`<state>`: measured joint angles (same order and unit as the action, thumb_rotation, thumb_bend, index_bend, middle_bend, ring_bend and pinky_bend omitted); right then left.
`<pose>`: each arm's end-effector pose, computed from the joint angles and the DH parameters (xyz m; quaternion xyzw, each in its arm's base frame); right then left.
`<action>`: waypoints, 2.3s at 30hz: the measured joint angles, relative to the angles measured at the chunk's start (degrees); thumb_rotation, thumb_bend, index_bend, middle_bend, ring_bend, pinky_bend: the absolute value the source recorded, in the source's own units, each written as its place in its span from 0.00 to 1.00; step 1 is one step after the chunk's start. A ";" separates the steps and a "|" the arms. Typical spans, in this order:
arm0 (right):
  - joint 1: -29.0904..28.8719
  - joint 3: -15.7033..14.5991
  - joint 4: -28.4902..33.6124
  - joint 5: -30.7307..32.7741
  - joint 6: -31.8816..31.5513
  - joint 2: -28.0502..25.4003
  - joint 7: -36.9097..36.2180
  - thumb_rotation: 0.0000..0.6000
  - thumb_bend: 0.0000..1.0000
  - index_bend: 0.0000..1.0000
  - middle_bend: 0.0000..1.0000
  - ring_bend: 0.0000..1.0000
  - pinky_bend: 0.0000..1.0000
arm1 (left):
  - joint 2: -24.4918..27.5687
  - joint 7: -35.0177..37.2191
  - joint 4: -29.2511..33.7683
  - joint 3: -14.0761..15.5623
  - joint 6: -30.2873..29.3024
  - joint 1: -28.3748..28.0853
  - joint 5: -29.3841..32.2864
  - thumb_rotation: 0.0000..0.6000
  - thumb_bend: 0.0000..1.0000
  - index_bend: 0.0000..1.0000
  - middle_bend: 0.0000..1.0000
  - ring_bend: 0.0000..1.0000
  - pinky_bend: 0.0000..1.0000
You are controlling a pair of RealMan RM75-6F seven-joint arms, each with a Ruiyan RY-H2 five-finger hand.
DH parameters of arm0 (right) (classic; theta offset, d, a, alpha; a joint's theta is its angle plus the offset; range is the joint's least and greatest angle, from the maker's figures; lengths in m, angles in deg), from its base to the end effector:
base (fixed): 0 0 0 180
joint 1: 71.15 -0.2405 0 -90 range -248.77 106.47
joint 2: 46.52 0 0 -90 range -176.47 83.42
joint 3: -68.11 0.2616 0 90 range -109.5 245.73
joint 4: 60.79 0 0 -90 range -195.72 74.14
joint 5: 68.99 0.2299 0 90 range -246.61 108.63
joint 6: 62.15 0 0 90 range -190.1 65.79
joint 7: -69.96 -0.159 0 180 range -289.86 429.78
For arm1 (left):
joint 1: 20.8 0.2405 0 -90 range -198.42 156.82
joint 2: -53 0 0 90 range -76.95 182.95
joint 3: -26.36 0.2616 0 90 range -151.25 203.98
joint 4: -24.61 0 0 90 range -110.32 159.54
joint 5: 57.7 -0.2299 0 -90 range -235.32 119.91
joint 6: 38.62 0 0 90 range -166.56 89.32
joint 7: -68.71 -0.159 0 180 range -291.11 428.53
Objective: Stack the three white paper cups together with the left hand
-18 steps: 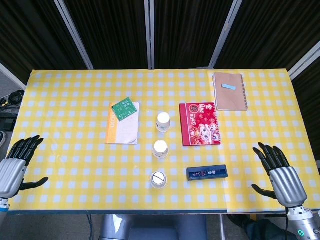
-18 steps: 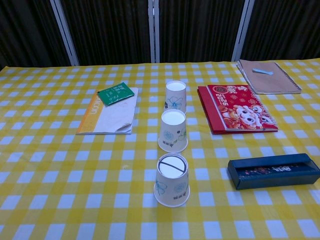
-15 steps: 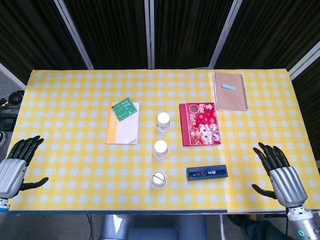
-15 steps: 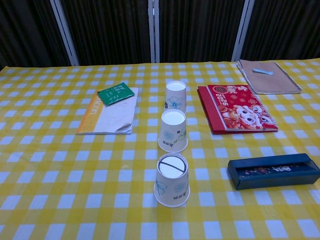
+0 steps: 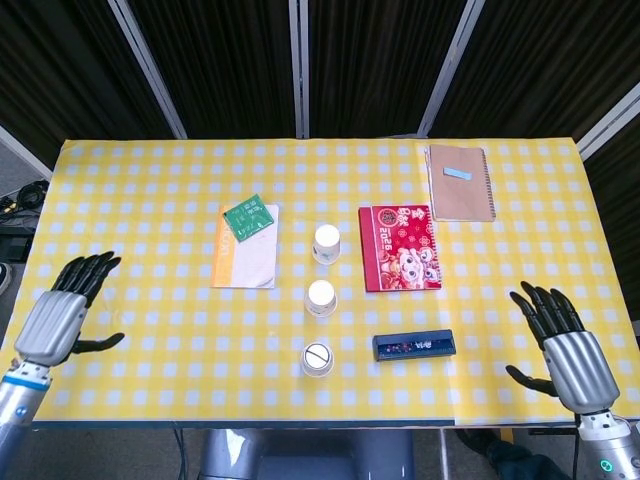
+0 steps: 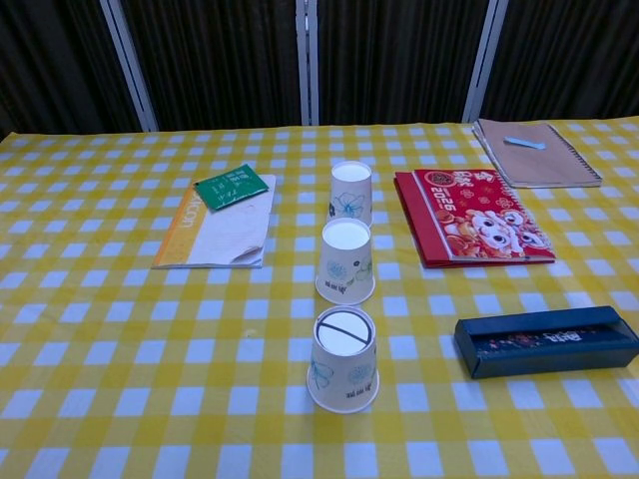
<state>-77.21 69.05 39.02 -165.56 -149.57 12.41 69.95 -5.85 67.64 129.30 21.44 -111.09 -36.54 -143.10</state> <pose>-0.2731 -0.1915 0.1502 0.6426 -0.3490 0.4406 0.5207 -0.2483 0.2507 0.1248 -0.6575 -0.4073 -0.4135 0.4804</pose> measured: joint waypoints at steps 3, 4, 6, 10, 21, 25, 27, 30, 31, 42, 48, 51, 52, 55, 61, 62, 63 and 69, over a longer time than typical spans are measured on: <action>0.00 0.17 0.09 0.31 0.01 0.08 0.68 1.00 0.00 0.05 0.00 0.00 0.00 | -1.76 -1.32 -1.81 -3.42 6.00 -6.08 2.21 1.00 0.00 0.00 0.00 0.00 0.00; -0.03 0.23 0.04 0.62 0.21 0.15 0.89 1.00 0.00 0.05 0.00 0.00 0.00 | -2.63 -1.91 -2.71 -4.85 8.75 -8.83 3.31 1.00 0.00 0.00 0.00 0.00 0.00; -0.14 0.34 -0.10 1.30 0.72 0.26 1.06 1.00 0.00 0.05 0.00 0.00 0.00 | -4.12 -2.71 -4.34 -7.01 13.13 -13.13 5.22 1.00 0.00 0.00 0.00 0.00 0.00; -0.68 1.02 -0.89 4.08 2.49 0.63 1.07 1.00 0.00 0.05 0.00 0.00 0.00 | -8.46 -5.77 -10.54 -11.25 23.87 -23.92 10.14 1.00 0.00 0.00 0.00 0.00 0.00; -1.85 3.39 -3.54 10.87 5.84 1.41 0.69 1.00 0.00 0.05 0.00 0.00 0.00 | -25.55 -13.71 -34.58 -16.03 42.99 -47.95 22.50 1.00 0.00 0.02 0.00 0.00 0.03; -1.93 4.10 -4.36 12.50 6.18 1.42 0.32 1.00 0.00 0.05 0.00 0.00 0.00 | -32.05 -15.75 -44.18 -15.83 47.54 -54.78 25.88 1.00 0.00 0.06 0.00 0.00 0.04; -1.91 4.28 -4.55 12.85 6.21 1.38 0.11 1.00 0.00 0.05 0.00 0.00 0.00 | -34.84 -16.21 -47.79 -15.59 49.48 -57.32 27.32 1.00 0.00 0.08 0.00 0.00 0.04; -1.88 4.42 -4.79 13.29 6.32 1.32 -0.15 1.00 0.00 0.05 0.00 0.00 0.00 | -38.80 -16.55 -52.85 -14.87 52.24 -60.63 29.19 1.00 0.00 0.09 0.00 0.00 0.06; -1.87 4.50 -4.88 13.54 6.37 1.28 -0.30 1.00 0.00 0.05 0.00 0.00 0.00 | -40.08 -16.56 -54.58 -14.47 53.19 -61.61 29.79 1.00 0.00 0.09 0.00 0.00 0.07; -1.66 4.99 -5.24 14.09 6.00 0.86 -1.37 1.00 0.00 0.05 0.00 0.00 0.00 | -48.94 -13.19 -66.68 -12.10 55.77 -66.20 33.07 1.00 0.02 0.38 0.35 0.30 0.42; -1.58 5.11 -5.35 14.16 5.84 0.77 -1.69 1.00 0.00 0.05 0.00 0.00 0.00 | -51.95 -12.40 -71.17 -11.52 54.45 -67.11 33.42 1.00 0.06 0.47 0.43 0.36 0.48; -1.59 5.09 -5.35 14.07 5.86 0.77 -1.80 1.00 0.00 0.05 0.00 0.00 0.00 | -51.85 -12.24 -71.28 -11.56 53.41 -67.19 33.38 1.00 0.06 0.47 0.43 0.37 0.48; -1.58 5.06 -5.32 13.98 5.86 0.76 -1.83 1.00 0.00 0.05 0.00 0.00 0.00 | -51.52 -12.20 -70.99 -11.64 52.82 -67.12 33.32 1.00 0.06 0.47 0.43 0.37 0.48; -1.56 4.97 -5.16 13.62 5.73 0.72 -1.85 1.00 0.00 0.05 0.00 0.00 0.00 | -50.05 -12.13 -69.02 -11.85 51.43 -66.72 33.19 1.00 0.06 0.48 0.44 0.37 0.48; -1.42 4.68 -4.50 12.54 5.13 0.62 -1.68 1.00 0.00 0.05 0.00 0.00 0.00 | -44.91 -12.34 -61.74 -12.55 48.86 -65.44 33.83 1.00 0.06 0.48 0.44 0.37 0.49; -1.40 4.63 -4.40 12.36 5.04 0.61 -1.62 1.00 0.00 0.05 0.00 0.00 0.00 | -43.87 -12.48 -60.21 -12.63 48.40 -65.19 33.97 1.00 0.06 0.48 0.44 0.37 0.49; -1.38 4.57 -4.30 12.18 4.97 0.60 -1.57 1.00 0.00 0.05 0.00 0.00 0.00 | -42.76 -12.62 -58.55 -12.70 47.94 -64.92 34.12 1.00 0.06 0.48 0.44 0.37 0.49; -1.26 4.12 -3.74 11.07 4.54 0.67 -0.89 1.00 0.00 0.05 0.00 0.00 0.00 | -32.92 -14.33 -43.40 -12.66 44.45 -62.51 35.66 1.00 0.06 0.48 0.44 0.37 0.49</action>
<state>-78.47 73.17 35.28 -154.49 -145.03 13.08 69.06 -38.77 53.31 85.90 8.78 -66.64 -99.05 -107.44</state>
